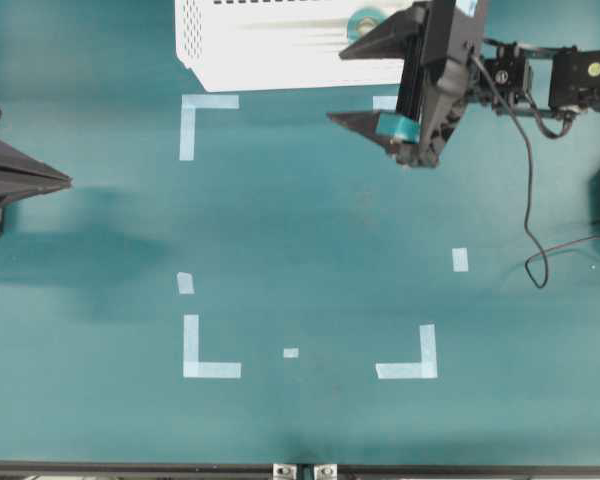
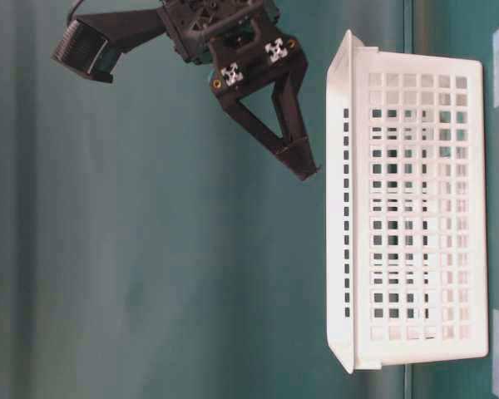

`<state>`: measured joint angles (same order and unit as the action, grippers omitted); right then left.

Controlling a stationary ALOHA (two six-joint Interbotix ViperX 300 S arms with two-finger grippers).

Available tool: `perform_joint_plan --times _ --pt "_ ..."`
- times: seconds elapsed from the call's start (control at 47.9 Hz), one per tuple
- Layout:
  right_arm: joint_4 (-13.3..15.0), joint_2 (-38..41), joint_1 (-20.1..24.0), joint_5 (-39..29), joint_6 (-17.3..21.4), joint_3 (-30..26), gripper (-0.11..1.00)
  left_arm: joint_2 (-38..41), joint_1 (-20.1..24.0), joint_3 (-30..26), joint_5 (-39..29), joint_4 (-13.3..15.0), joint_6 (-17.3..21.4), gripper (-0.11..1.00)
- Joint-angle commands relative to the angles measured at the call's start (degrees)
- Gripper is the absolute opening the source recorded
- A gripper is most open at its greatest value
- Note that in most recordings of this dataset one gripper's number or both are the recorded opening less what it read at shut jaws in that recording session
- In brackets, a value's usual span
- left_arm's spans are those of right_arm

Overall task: Put the tape in the middle into the white basket.
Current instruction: 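Raise the right gripper out of the basket and pull it back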

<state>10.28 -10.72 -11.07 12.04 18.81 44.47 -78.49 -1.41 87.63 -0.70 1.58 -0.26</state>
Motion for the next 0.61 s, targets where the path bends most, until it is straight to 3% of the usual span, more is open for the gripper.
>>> perform_joint_plan --times 0.0,0.585 --pt "0.09 -1.05 1.41 0.70 -0.09 -0.35 1.00 0.44 0.18 -0.70 0.35 0.00 0.00 -0.11" --pt "0.09 -1.14 8.26 3.25 -0.09 2.02 1.00 0.44 0.26 -0.62 0.35 0.09 0.00 -0.11"
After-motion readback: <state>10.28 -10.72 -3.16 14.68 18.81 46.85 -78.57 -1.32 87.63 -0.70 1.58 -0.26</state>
